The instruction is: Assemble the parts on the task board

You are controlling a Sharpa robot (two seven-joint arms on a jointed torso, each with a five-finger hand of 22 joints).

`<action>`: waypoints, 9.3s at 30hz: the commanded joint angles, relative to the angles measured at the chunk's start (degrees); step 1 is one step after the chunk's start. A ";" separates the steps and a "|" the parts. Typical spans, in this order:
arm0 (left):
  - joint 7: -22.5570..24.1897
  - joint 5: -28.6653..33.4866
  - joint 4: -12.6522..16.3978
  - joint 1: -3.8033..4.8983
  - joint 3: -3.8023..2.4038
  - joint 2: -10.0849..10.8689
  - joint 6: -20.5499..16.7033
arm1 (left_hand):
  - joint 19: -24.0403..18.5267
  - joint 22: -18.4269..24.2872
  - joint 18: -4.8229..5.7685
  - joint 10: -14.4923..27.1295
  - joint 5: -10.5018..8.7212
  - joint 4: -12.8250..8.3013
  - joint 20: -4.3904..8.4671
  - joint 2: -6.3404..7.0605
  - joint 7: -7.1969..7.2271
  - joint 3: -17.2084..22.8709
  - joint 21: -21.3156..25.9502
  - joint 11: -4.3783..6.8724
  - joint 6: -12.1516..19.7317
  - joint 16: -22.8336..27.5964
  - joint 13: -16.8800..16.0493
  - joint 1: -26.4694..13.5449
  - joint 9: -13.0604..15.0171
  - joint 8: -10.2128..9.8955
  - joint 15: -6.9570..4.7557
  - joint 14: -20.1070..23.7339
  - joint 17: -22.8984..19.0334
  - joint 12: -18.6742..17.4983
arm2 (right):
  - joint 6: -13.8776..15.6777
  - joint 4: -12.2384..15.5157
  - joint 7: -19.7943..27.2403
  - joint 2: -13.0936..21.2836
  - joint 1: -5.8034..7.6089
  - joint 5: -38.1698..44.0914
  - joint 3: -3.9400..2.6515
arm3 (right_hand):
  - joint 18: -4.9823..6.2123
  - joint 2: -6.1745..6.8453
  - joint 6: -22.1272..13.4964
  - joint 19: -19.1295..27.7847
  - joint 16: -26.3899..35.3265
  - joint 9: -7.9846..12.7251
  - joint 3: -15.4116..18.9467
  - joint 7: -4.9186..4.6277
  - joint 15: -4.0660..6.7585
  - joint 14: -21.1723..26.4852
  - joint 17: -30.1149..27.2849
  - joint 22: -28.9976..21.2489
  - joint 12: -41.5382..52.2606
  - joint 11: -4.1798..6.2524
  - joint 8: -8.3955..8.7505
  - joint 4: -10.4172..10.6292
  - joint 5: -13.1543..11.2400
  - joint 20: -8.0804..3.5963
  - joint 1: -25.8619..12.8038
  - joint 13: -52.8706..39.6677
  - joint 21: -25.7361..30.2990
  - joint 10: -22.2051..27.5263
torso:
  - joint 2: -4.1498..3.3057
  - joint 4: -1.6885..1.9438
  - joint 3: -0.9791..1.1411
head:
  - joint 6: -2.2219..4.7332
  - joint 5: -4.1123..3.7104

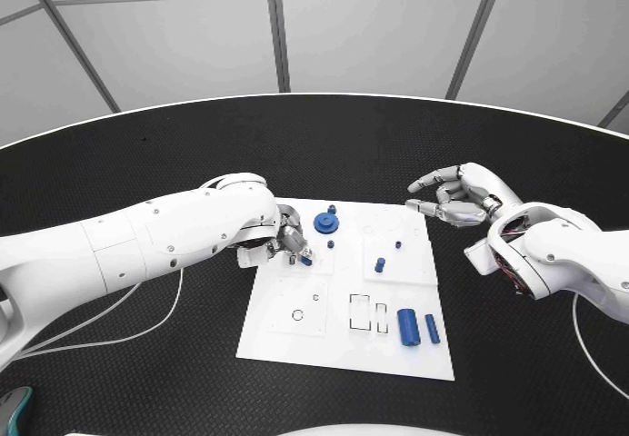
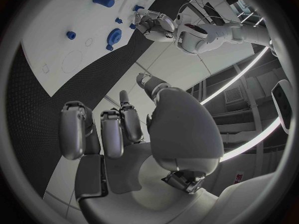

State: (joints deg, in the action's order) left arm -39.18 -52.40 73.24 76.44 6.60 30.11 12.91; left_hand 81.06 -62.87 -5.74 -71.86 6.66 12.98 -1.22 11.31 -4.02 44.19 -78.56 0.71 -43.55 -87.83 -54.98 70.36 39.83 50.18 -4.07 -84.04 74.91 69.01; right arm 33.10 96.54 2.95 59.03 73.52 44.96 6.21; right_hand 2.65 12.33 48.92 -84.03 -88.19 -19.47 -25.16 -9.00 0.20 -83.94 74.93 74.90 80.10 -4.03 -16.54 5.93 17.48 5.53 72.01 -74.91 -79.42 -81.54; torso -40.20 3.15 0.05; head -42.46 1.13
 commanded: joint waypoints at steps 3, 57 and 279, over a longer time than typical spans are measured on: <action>-0.02 0.00 -0.03 -0.01 0.00 -0.04 0.13 | -0.03 -0.05 0.69 -0.52 0.38 -7.56 0.26 -0.56 0.30 7.86 -0.25 0.04 -0.01 -0.19 -0.05 0.22 0.09 0.20 -0.30 -4.71 9.93 0.17 | -0.03 0.01 -0.01 -0.01 0.00 0.00 0.00 | 0.32 -0.06 -0.02 -1.45 0.34 0.08 -0.14 -0.01 0.28 -4.91 10.50 4.12 0.33 0.05 -0.32 0.33 0.22 -0.32 0.11 -5.60 0.17 -0.37 | 0.01 0.00 0.01 | -0.08 -0.01; -1.19 0.00 -2.37 -0.26 0.00 -2.06 2.21 | 0.20 -0.52 0.76 -2.55 -0.67 -5.78 0.72 -1.31 1.41 6.24 -0.41 0.86 -1.73 -0.23 -2.17 -3.61 0.86 1.60 -0.95 -4.72 9.91 2.21 | -0.06 0.34 0.09 0.20 0.00 0.00 0.00 | 0.33 -0.03 -0.09 -1.47 0.36 0.14 -0.26 0.00 0.30 -4.92 10.50 4.06 0.42 0.06 -0.56 0.38 0.36 -0.36 0.20 -5.66 0.28 -0.45 | 0.05 0.01 0.09 | -0.96 -0.45; 6.70 2.23 -19.85 1.60 -1.34 -5.61 5.98 | -1.30 1.73 0.25 3.50 -0.49 -5.25 -1.14 -4.20 -1.30 3.15 1.45 -1.46 1.50 -0.43 6.53 3.05 -6.50 -2.96 1.08 -4.66 10.07 -0.26 | -0.28 -1.36 0.43 -1.42 -0.02 0.00 0.02 | 0.57 0.10 -0.54 -1.13 0.95 0.30 -0.03 0.03 0.35 -4.67 9.50 3.10 -0.12 0.09 -1.06 1.05 0.52 -0.41 -0.29 -5.10 1.38 -0.04 | 0.05 0.11 -0.01 | -0.37 -0.22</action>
State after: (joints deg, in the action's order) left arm -32.38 -51.54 53.10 78.04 5.26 24.17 19.20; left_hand 79.60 -61.09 -5.75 -67.99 6.20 11.80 -2.06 7.37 -5.41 43.03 -76.87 -0.69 -42.27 -88.05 -48.37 73.82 31.45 46.93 -3.04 -84.03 74.93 68.43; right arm 32.81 95.18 3.38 57.61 73.50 44.96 6.23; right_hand 2.65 12.33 48.51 -84.03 -87.52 -19.24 -25.22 -8.99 0.20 -83.93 74.91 74.91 79.71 -4.03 -17.21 6.67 17.71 5.53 72.01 -74.94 -78.09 -81.54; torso -40.24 3.19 0.06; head -42.88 0.90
